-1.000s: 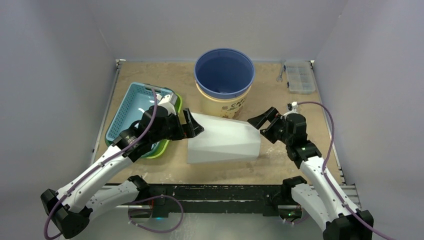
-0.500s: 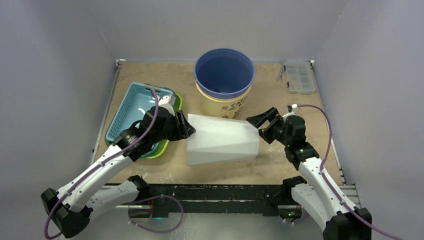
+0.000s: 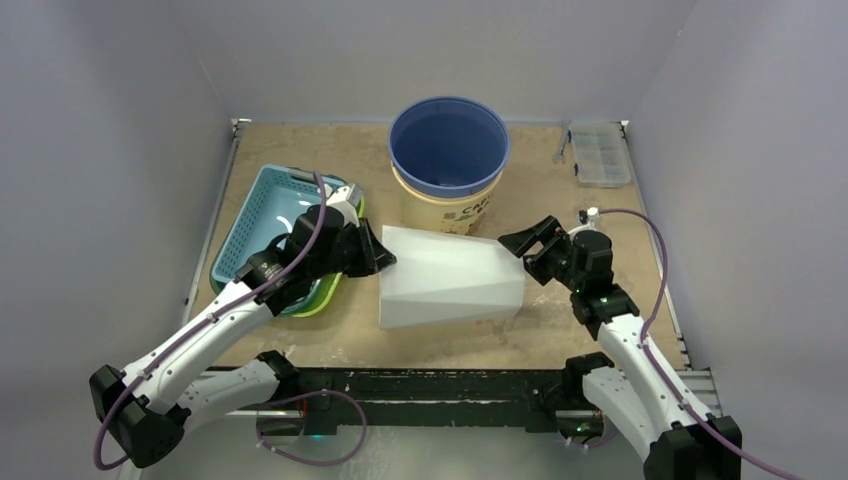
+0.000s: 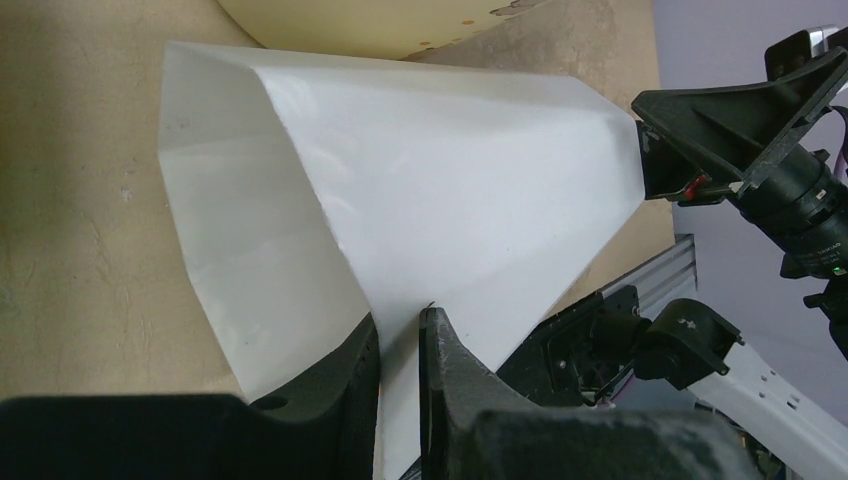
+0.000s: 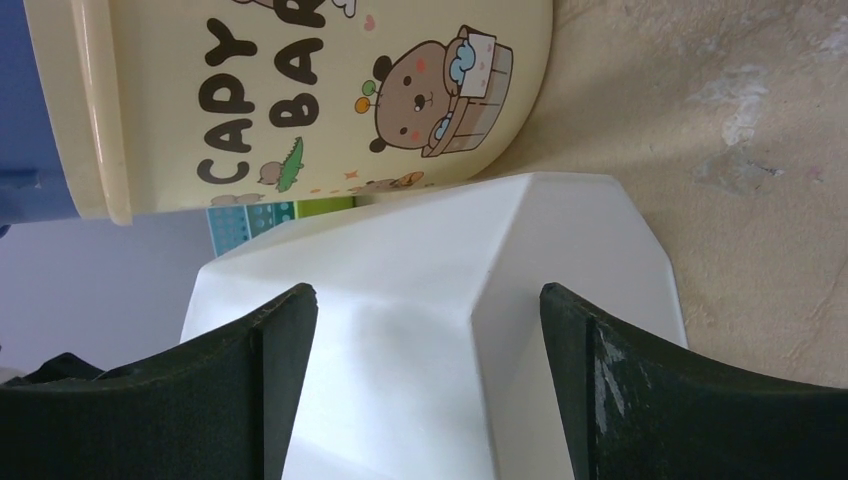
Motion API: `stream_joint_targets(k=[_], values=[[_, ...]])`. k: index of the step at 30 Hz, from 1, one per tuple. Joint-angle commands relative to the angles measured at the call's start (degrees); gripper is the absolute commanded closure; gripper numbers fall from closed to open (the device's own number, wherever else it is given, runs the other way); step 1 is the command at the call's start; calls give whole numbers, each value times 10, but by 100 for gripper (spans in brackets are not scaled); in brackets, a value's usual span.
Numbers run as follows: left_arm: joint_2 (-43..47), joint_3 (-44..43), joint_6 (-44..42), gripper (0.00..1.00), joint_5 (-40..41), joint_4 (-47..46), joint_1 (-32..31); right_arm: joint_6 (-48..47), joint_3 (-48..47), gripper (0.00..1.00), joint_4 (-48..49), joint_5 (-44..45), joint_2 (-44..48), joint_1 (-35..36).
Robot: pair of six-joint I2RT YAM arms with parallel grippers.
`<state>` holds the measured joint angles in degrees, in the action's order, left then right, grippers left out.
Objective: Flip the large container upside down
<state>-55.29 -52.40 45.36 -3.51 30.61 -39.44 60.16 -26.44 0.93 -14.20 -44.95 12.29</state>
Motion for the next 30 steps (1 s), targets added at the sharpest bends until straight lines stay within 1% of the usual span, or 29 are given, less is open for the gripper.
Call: stream_joint_targets(k=[1,5,13,17,23,26,30], values=[[-15,-6,-19,100,-23,-5,-3,-20,-33,20,32,-43,7,5],[-20,2,-18,100,-33,-13,-3,-31,-40,30,45,-65,11,5],[-17,14,-14,100,-56,-36,-3,-39,-54,48,46,-70,34,5],[-10,25,-7,100,-74,-62,-3,-43,-65,60,42,-77,48,5],[-3,49,10,100,-92,-98,-3,-42,-73,63,16,-79,82,5],[1,66,26,100,-105,-125,-3,-49,-82,66,-6,-76,98,4],[5,90,47,100,-122,-162,-3,-62,-103,67,-41,-68,118,5]])
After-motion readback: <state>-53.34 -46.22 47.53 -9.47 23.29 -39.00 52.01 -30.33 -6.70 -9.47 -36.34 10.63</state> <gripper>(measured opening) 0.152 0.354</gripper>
